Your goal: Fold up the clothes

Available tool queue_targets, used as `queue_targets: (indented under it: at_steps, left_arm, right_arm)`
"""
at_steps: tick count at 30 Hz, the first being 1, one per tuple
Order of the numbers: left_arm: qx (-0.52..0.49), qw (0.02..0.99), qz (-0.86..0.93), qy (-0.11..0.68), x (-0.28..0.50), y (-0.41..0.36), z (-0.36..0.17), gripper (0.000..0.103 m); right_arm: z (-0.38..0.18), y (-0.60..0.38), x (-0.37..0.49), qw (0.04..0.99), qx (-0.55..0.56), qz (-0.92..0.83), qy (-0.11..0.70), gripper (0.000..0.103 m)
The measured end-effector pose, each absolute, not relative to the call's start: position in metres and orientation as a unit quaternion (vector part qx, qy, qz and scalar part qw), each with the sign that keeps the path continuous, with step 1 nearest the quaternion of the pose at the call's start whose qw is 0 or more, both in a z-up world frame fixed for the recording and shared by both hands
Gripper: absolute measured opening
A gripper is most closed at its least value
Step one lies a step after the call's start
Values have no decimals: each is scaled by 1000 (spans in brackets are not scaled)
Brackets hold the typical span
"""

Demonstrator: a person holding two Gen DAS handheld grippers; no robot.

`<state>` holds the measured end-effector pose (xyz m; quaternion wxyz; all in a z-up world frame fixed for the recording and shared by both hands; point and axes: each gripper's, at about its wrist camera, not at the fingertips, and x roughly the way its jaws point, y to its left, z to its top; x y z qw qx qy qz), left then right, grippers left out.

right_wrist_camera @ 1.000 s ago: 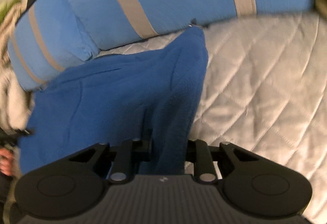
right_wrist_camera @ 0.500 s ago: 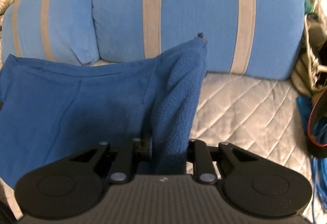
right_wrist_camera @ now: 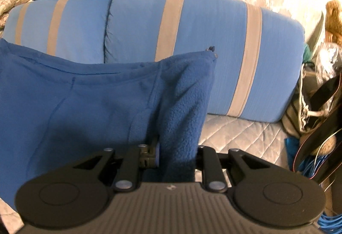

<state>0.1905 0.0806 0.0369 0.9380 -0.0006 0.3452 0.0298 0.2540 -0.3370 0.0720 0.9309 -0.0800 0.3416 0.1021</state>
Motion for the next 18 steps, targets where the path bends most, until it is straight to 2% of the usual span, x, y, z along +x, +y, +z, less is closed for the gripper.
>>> queue_targets:
  at_steps: [18]
  left_arm:
    - [31,935,86,343,190,135,28,20]
  right_arm:
    - [69,-286,242,935,-72,125,323,19]
